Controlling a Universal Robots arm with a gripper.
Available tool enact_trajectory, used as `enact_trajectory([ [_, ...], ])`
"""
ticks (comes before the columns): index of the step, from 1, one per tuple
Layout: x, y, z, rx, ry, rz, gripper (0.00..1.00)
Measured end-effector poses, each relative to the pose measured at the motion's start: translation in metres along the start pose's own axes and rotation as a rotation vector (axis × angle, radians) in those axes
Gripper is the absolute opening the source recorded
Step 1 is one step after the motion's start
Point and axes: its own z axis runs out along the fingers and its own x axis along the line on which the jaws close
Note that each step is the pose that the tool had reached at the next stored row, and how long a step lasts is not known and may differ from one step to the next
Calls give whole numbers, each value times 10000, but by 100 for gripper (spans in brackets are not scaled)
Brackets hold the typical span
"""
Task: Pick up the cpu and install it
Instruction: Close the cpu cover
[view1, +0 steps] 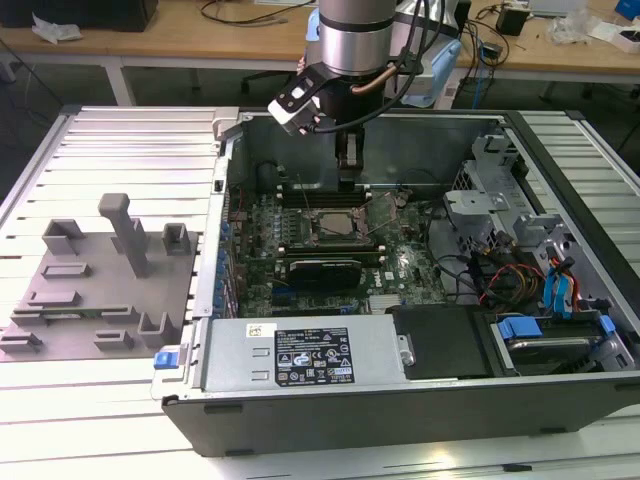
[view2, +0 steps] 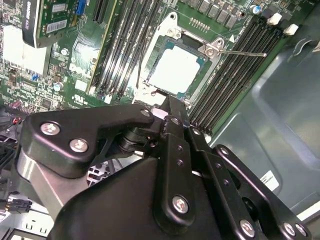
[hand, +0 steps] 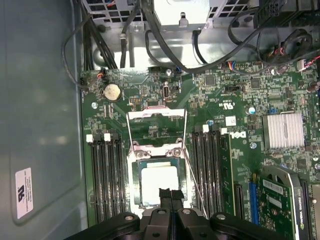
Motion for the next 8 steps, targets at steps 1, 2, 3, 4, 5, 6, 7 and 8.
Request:
enact_trajectory([
  [1,2,30,2,0,1,1,11],
  [2,4,50,3,0,1,0,11],
  [3,5,66,4,0,1,0,11],
  [4,7,80,5,0,2,0,11],
  [5,8,97,6,-1,1,-1,11],
  [6,9,109,7,0,1,0,11],
  [7,9,116,7,-1,1,1,11],
  [8,10,125,8,0,1,0,11],
])
